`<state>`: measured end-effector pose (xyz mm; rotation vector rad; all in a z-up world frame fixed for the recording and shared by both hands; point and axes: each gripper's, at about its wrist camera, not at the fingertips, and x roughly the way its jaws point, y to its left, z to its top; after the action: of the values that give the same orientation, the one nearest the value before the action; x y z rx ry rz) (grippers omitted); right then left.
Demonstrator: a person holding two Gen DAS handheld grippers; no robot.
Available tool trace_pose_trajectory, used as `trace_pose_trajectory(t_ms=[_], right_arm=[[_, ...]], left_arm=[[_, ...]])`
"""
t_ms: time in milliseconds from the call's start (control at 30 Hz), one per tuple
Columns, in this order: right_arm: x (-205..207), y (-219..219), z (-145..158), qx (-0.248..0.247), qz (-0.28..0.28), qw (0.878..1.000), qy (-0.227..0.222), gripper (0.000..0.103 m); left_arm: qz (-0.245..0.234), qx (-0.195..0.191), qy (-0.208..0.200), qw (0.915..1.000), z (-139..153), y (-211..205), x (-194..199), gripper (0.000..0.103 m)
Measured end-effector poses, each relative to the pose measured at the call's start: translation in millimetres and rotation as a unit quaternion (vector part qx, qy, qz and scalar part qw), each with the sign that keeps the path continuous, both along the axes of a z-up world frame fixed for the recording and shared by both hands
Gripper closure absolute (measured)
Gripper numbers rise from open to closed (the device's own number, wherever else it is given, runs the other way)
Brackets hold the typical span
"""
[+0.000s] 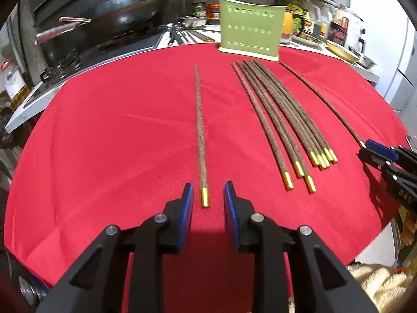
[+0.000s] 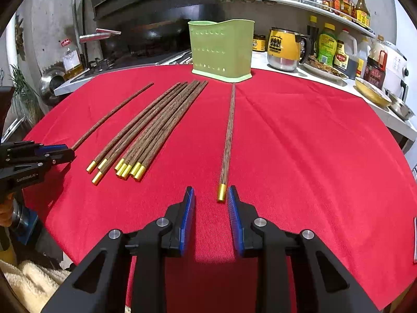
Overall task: Organize utensils
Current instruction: 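Lift the left tool's chopstick upright while the right tool raises its chopstick toward the holder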
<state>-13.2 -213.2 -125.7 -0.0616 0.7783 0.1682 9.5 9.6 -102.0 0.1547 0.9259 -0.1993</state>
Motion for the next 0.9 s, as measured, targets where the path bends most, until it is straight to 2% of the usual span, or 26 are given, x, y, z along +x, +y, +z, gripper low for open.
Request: trace_pose_trajectory(t_ms=[233, 267, 333, 400, 500, 567, 733, 900], right_arm=[[7, -3, -1, -0.002, -0.017, 1.0, -0.005, 0.084], [7, -3, -2, -0.002, -0.017, 1.0, -0.007, 0.086], [7, -5, -2, -0.003, -0.019, 1.0, -0.011, 0.094], [7, -5, -2, -0.005, -0.019, 1.0, -0.013, 0.095], [6, -2, -1, -0.014, -0.018, 1.0, -0.009, 0.096], [7, -6, 2, 0.004, -0.017, 1.0, -0.002, 0.096], [-5, -15, 47, 0.032, -0.017, 0.998, -0.05, 0.096], [-18, -23, 107, 0.047, -0.018, 0.992, -0.114, 0.096]], left_arm=[[0.011, 0.005, -0.016, 0.9998, -1, -1, 6, 0.079], [0.009, 0.009, -0.021, 0.9997, -2, -3, 5, 0.082], [-0.008, 0.021, -0.033, 0.9992, -2, -8, 3, 0.093], [-0.02, 0.04, -0.049, 0.9978, -4, -13, 1, 0.096], [-0.02, 0.022, -0.044, 0.9986, -2, -8, 3, 0.097], [-0.017, 0.0, -0.044, 0.9989, 3, -2, 4, 0.096], [-0.009, -0.038, -0.099, 0.9944, 44, 11, 0, 0.096], [-0.014, -0.069, -0.168, 0.9833, 99, 18, -6, 0.096]])
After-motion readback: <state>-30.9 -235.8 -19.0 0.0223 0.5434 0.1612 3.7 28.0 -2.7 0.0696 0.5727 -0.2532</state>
